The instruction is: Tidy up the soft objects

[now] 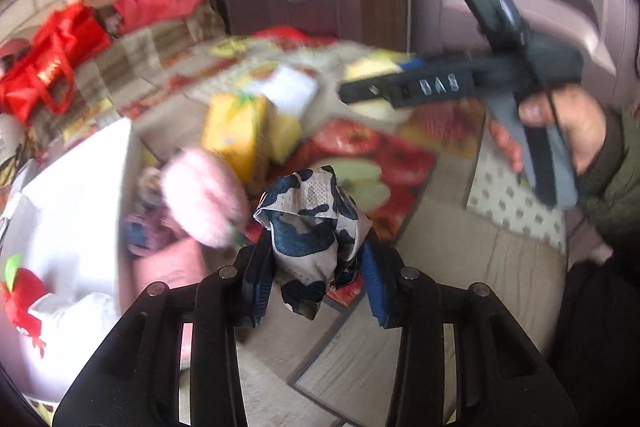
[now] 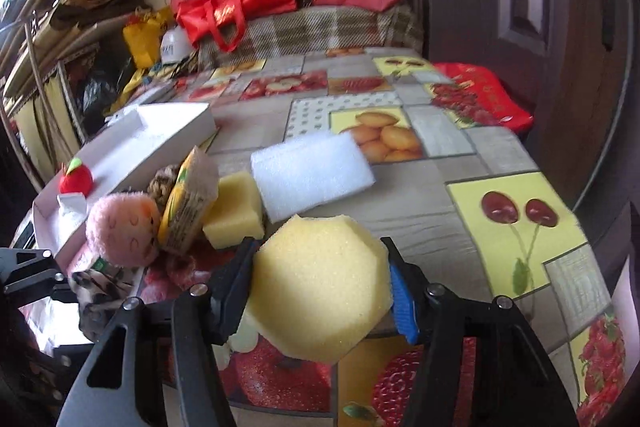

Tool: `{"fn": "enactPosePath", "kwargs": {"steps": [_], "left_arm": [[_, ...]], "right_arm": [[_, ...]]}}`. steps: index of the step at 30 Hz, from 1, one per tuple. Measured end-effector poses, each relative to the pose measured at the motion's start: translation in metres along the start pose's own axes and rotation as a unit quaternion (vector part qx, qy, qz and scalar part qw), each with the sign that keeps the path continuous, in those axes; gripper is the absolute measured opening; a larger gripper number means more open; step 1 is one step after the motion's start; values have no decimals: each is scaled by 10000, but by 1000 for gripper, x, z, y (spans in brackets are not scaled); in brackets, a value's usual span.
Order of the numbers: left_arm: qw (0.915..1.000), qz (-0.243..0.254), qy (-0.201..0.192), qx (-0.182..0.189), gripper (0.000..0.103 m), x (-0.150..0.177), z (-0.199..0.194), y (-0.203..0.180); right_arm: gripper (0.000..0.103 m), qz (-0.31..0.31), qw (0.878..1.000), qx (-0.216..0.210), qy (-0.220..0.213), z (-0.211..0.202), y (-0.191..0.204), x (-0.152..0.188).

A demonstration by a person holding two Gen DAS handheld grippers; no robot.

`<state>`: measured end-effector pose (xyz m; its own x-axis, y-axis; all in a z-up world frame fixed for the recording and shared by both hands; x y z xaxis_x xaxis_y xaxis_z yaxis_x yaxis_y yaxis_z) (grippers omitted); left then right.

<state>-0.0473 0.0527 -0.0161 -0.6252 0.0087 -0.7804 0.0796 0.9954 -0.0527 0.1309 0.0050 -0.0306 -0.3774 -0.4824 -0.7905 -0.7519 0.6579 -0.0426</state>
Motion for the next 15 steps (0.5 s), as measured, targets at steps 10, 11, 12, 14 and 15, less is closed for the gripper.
{"fn": "enactPosePath", "kwargs": {"steps": [10, 11, 12, 14, 15], "left_arm": [[9851, -694, -1386, -751, 38, -11, -61, 37], [9825, -766, -1489, -818, 38, -9, -67, 42], [9792, -867, -1600, -897, 38, -8, -73, 47], [9751, -1026, -1703, -981, 38, -5, -80, 56], [9738, -1088, -1716, -1024, 38, -3, -82, 59]], "right_arm": [[60, 502, 9822, 109, -1806, -55, 10, -23], [60, 453, 9810, 120, -1881, -58, 12, -23], [60, 375, 9795, 160, -1974, -61, 16, -24], [61, 301, 9782, 199, -2044, -62, 19, -25], [61, 287, 9781, 188, -2053, -63, 21, -26]]}}
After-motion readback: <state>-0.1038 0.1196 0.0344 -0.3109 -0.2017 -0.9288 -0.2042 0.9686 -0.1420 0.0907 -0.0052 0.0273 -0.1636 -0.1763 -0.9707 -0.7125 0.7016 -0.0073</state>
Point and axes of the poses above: each gripper's, at about its wrist camera, not at the fingertips, and z roughly the way its jaws point, y to its left, x to its underside, the point moved 7 cm from there along z, roughly the way its jaws point, and after that the axes turned 11 degrees about x, right-handed, at the moved point
